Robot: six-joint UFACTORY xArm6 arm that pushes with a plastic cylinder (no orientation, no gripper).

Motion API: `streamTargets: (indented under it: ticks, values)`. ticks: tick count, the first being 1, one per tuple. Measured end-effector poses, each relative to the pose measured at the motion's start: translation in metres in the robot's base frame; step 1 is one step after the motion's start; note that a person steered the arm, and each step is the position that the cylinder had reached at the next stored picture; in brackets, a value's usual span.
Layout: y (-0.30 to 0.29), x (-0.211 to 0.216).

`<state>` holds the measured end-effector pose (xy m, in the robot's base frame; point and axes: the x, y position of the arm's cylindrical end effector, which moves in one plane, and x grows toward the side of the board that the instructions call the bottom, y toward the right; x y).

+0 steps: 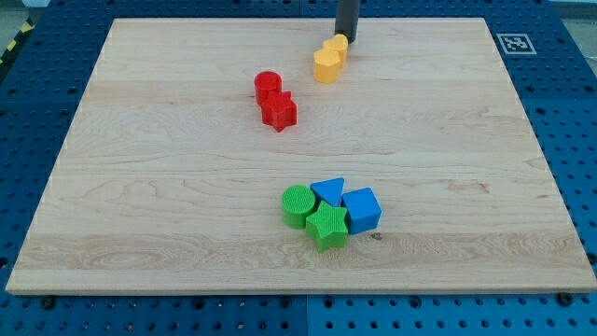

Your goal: Move the yellow heart along with yellow hexagon closer to red circle

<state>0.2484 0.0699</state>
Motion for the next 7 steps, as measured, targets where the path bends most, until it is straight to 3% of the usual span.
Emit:
streamTargets:
  ticks: [4,7]
  values:
    - [0.001,0.063]
    - [-0.03,0.097]
